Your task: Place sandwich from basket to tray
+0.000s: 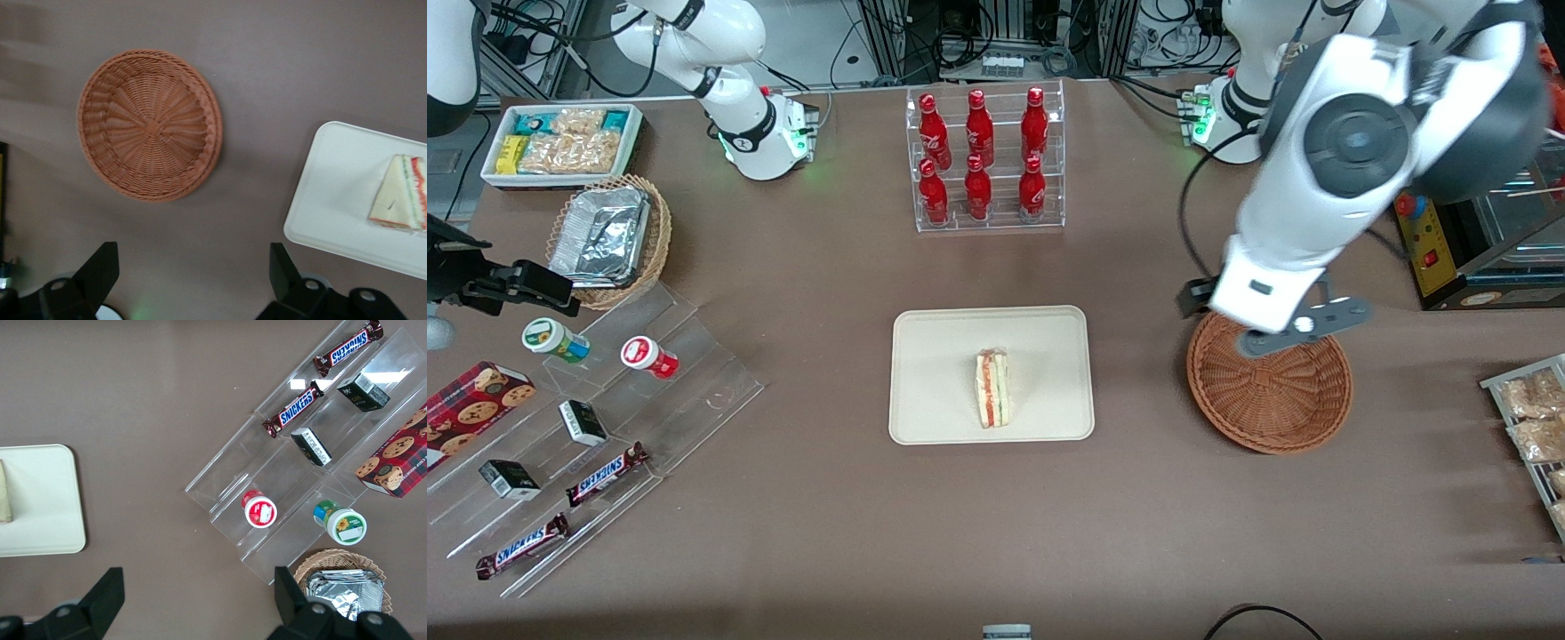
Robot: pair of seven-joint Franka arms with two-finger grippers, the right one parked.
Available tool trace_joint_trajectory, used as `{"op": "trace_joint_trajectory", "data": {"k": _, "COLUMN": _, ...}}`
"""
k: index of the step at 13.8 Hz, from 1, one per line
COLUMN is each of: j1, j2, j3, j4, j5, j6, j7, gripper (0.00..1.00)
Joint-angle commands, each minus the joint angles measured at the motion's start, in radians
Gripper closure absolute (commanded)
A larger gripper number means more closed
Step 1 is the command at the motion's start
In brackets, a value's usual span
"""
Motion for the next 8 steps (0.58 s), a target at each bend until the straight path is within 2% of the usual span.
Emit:
{"op": "trace_joint_trajectory", "data": {"k": 1, "j1": 0.067, "j2": -0.085, "j3": -0.006, "j4": -0.063, "j5": -0.029, "j6": -0.037, "j7": 0.1, "gripper": 0.01}}
{"op": "trace_joint_trajectory", "data": {"k": 6, "j1": 0.204, "j2": -0.166, "j3": -0.004, "j4": -0.097, "j5": -0.055, "j6": -0.091, "j7": 0.289, "gripper": 0.01}}
{"op": "trace_joint_trajectory", "data": {"k": 8, "j1": 0.207, "j2": -0.2, "j3": 0.018, "j4": -0.118, "j5": -0.07, "j6": -0.093, "j7": 0.312, "gripper": 0.01}}
